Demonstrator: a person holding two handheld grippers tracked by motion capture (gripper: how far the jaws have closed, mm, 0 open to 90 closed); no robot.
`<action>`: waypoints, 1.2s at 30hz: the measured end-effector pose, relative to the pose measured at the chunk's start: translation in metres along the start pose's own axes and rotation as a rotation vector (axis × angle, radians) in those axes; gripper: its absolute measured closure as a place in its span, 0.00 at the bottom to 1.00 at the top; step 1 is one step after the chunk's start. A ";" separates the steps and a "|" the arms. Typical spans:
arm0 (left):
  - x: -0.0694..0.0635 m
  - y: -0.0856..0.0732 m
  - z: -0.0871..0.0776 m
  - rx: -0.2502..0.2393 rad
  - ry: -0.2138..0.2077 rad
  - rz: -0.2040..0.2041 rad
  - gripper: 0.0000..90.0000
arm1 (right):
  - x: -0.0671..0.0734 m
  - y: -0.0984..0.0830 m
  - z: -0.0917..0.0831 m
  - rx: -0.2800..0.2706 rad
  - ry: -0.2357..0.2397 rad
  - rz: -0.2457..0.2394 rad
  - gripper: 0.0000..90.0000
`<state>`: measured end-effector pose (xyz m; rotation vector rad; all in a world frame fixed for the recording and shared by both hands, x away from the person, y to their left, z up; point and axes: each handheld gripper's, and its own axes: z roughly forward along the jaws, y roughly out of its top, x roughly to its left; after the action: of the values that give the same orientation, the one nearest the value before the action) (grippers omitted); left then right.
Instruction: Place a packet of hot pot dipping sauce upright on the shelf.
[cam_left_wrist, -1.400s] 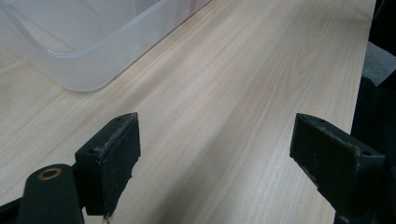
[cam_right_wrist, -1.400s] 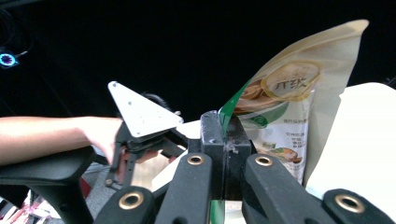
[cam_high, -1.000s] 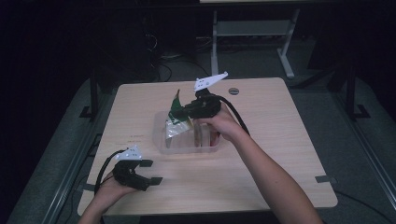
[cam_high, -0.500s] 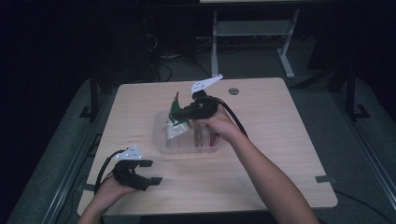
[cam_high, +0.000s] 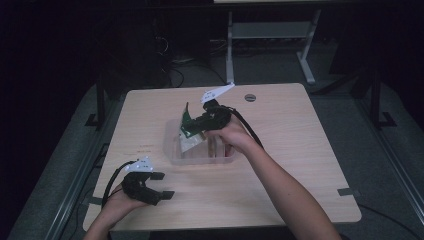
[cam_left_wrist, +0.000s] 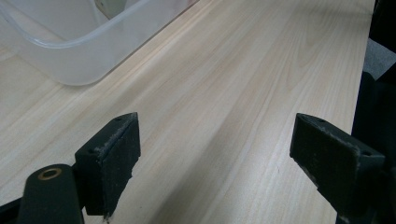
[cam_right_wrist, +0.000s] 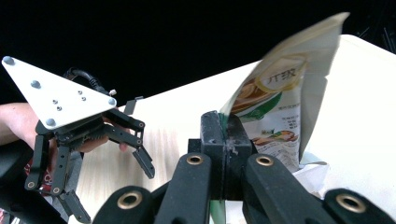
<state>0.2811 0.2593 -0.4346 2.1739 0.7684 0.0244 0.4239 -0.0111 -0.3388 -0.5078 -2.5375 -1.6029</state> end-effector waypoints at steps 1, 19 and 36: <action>0.000 0.000 0.000 0.000 0.000 0.000 0.18 | 0.000 0.000 0.000 -0.004 -0.002 0.003 0.98; 0.001 0.000 0.000 0.003 0.002 0.003 0.18 | 0.008 0.003 -0.029 -0.054 -0.019 -0.012 0.75; -0.002 0.005 0.004 0.016 0.007 0.005 0.18 | 0.039 -0.020 -0.064 0.030 -0.115 -0.069 0.49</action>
<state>0.2836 0.2529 -0.4336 2.1920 0.7696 0.0283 0.3744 -0.0671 -0.3171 -0.5288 -2.6863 -1.6002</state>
